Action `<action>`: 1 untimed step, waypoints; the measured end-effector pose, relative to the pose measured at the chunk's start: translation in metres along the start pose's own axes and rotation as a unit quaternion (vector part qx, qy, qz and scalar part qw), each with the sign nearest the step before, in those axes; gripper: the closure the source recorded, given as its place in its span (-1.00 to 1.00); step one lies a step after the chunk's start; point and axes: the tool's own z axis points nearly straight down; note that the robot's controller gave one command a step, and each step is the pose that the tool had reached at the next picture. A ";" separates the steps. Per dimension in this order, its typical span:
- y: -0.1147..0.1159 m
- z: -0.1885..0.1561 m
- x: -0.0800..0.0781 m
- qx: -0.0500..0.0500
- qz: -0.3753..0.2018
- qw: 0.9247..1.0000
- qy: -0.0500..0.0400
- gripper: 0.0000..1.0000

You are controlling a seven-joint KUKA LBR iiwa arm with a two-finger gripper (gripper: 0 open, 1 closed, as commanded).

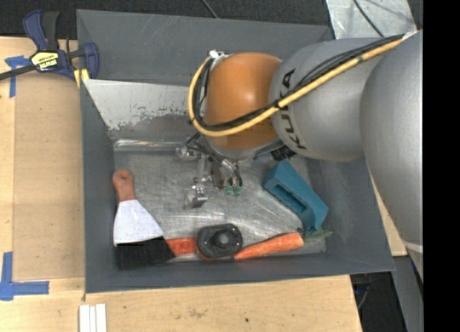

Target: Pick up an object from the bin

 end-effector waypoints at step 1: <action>-0.004 0.051 0.042 0.000 -0.018 1.000 0.001 -1.00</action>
Offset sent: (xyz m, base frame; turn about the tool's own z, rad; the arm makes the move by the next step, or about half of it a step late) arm -0.0532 -0.0398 -0.0660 -0.2613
